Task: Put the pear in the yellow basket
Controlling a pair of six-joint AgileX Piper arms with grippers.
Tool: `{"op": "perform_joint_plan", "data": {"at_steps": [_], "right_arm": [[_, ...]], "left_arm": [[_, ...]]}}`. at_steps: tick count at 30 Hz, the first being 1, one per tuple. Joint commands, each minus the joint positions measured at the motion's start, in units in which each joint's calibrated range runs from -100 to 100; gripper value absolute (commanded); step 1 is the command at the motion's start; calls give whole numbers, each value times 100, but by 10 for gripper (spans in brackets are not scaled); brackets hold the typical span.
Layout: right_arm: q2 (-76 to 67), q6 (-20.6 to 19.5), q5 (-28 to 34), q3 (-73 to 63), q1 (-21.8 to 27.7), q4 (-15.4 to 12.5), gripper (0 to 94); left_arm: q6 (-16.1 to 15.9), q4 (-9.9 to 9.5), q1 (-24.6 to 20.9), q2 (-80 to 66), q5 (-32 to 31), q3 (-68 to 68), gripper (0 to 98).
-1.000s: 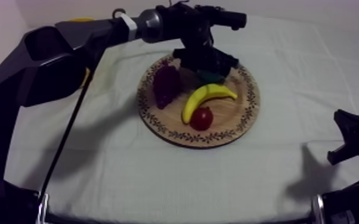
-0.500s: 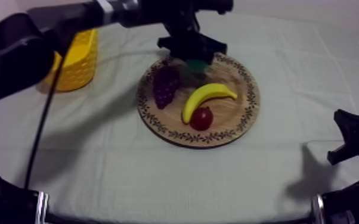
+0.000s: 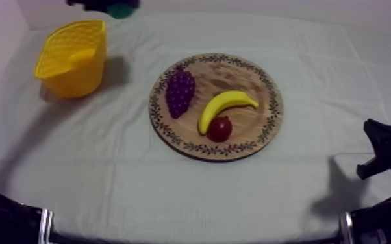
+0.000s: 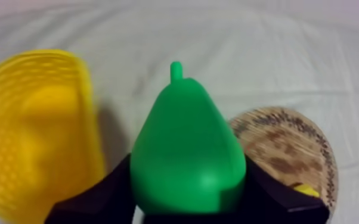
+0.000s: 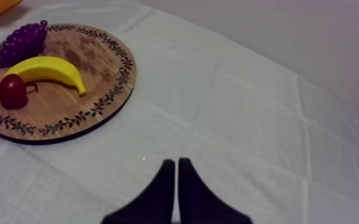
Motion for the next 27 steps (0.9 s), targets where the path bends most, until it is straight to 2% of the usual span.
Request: {"op": "perform_joint_plan", "data": {"at_steps": [1, 5, 7, 11, 15, 20, 22, 27], "right_arm": [[-1, 1, 0, -1, 0, 0, 3], [-1, 1, 0, -1, 0, 0, 3], [-1, 1, 0, -1, 0, 0, 3], [-1, 1, 0, -1, 0, 0, 3], [-1, 1, 0, -1, 0, 0, 3], [-1, 1, 0, -1, 0, 0, 3], [-1, 1, 0, -1, -4, 0, 3], [-1, 1, 0, -1, -7, 0, 3]], "left_arm": [[-49, -4, -521, -691, -114, 614, 406], [-206, 6, -999, -893, -416, 1275, 458], [-275, 15, -1173, -926, -586, 1570, 564], [-450, 75, -1421, -879, -764, 1933, 844], [-604, 110, -1529, -915, -819, 2117, 936], [-718, 148, -1561, -1438, -840, 2520, 957], [-730, 164, -1568, -1813, -844, 2766, 931], [-762, 217, -1583, -3085, -1157, 3621, 666]]}}
